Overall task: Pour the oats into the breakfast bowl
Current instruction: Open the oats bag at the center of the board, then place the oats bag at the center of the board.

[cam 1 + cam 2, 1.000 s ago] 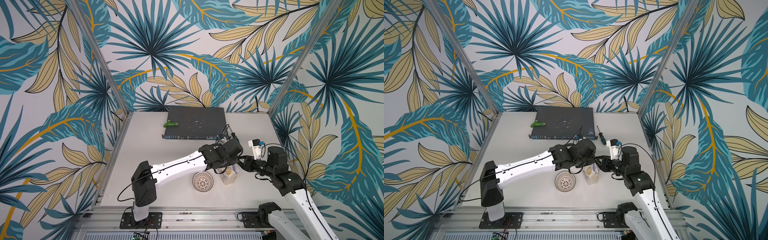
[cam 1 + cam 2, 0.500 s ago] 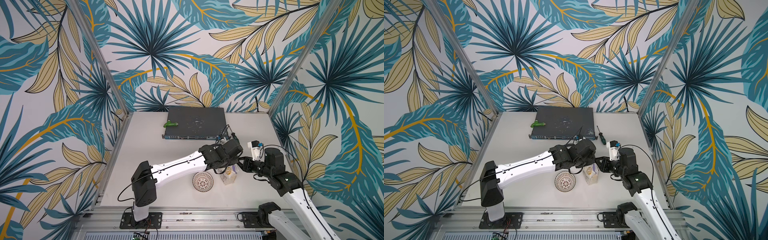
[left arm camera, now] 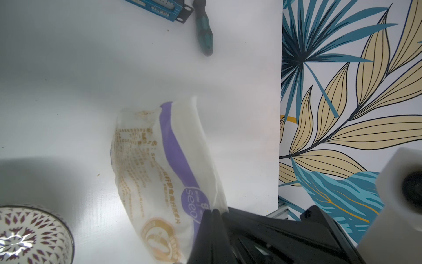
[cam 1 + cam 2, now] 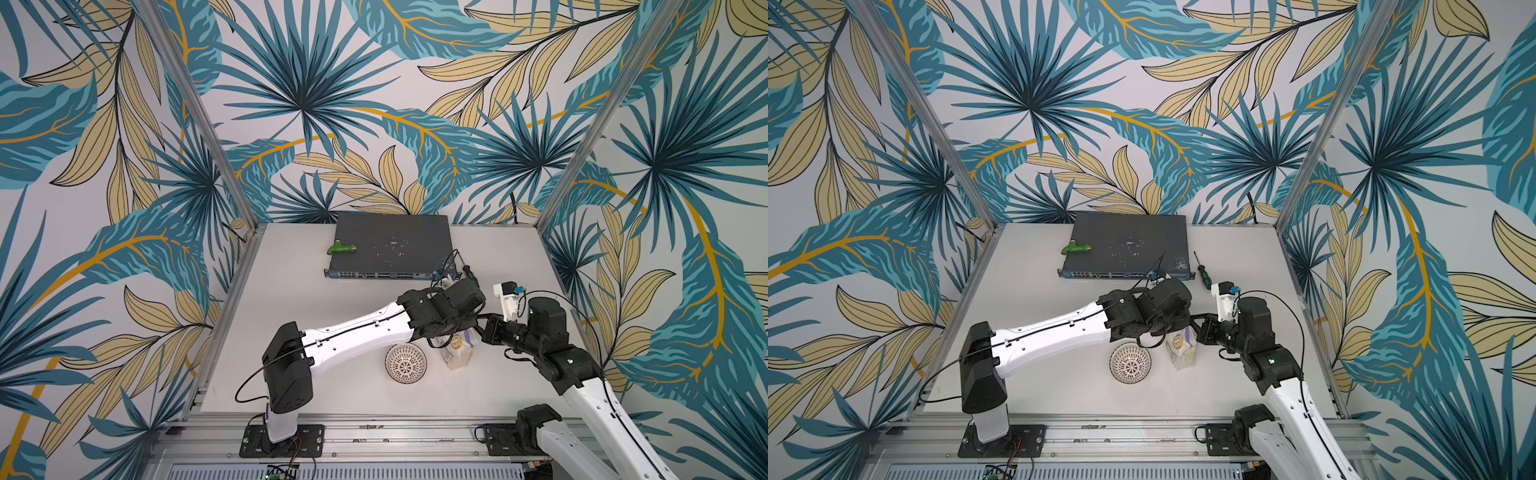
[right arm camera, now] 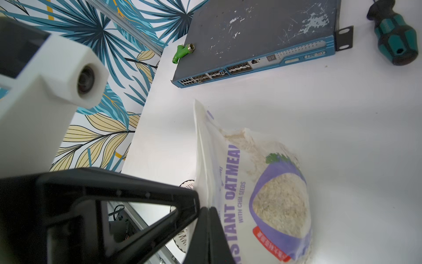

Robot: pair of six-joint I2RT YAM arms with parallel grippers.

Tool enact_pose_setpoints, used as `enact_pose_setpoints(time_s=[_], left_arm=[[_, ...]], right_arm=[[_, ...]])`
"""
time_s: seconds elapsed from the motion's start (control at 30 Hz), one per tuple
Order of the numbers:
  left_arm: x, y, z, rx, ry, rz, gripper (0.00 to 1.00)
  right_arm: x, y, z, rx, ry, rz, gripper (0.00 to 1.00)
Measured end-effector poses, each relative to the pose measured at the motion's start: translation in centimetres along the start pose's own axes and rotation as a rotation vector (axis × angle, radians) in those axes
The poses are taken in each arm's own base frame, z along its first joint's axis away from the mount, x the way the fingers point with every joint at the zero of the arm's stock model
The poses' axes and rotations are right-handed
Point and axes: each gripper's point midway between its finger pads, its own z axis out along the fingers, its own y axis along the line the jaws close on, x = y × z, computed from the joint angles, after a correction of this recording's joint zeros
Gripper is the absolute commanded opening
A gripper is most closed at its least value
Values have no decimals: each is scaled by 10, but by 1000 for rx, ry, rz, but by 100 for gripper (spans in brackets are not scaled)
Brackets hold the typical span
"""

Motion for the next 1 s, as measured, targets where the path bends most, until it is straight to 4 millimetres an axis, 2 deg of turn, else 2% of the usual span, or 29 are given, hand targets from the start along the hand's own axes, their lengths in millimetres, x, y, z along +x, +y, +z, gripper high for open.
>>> enact_pose_setpoints(time_s=[0.07,0.2,0.3,0.4,0.63,0.77,0.9,1.0], left_arm=[[-2,2,-1,-6,-6,7,0],[-9,8,-8,-29,-14,31,0],[-21,4,-19,-12,-31,36,0],[-32,-4,-28,19,-43,37,0],[-53,-23,-42,56,-42,68,0],[-67,-35,-40,68,-28,81,0],[-72,-28,-27,23,-5,103,0],[-72,-13,-17,-38,3,124,0]], right_arm=[[-10,-2,-7,56,-25,-16,0],[-41,-7,-31,222,-84,-63,0],[-63,-5,-42,296,-114,-111,0],[-81,-2,-44,324,-141,-157,0],[-85,-11,-36,363,-124,-190,0],[-89,-15,-30,375,-136,-199,0],[-97,-18,-25,382,-169,-206,0],[-103,-19,-16,370,-192,-212,0]])
